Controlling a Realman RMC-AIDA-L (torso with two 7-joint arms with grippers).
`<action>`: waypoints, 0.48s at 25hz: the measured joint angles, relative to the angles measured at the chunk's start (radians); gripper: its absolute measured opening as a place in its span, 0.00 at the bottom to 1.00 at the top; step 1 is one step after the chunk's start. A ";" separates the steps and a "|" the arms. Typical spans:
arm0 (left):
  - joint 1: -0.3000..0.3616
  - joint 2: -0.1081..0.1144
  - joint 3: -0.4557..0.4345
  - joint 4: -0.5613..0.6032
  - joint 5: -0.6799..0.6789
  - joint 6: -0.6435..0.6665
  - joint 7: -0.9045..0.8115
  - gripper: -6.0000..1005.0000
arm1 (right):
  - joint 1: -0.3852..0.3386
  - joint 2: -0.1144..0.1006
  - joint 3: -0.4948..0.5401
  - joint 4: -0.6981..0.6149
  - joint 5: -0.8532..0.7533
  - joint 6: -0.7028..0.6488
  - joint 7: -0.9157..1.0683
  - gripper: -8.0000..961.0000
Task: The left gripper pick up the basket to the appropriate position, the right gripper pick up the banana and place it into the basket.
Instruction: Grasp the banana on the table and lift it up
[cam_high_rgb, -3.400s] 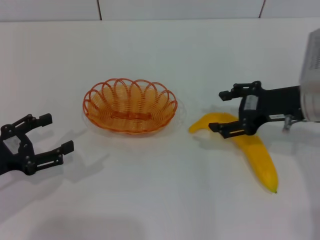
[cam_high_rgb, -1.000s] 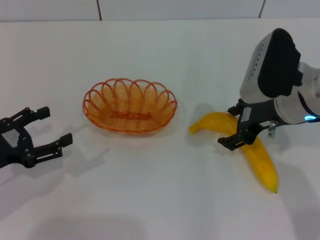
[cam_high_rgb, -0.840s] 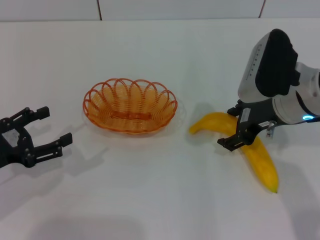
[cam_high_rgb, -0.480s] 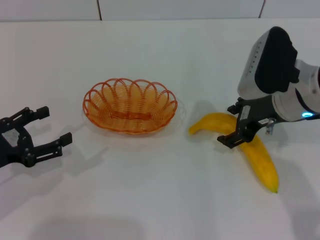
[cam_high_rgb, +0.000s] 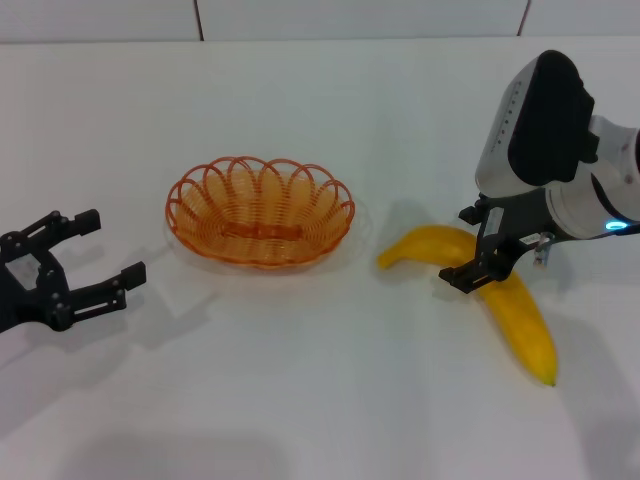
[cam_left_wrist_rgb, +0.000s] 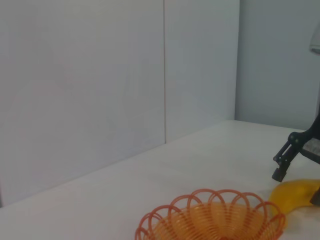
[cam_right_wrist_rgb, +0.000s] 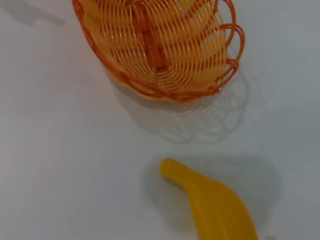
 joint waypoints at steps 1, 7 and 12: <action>-0.001 0.000 0.000 0.000 0.000 0.000 0.000 0.92 | 0.000 0.000 0.000 0.000 0.000 0.000 0.000 0.85; -0.002 -0.001 0.000 0.000 0.000 -0.001 0.000 0.92 | 0.018 0.000 0.000 0.026 -0.001 0.000 0.000 0.85; -0.002 -0.001 0.000 0.000 0.000 -0.003 0.000 0.92 | 0.035 0.000 -0.003 0.050 -0.001 -0.002 0.000 0.84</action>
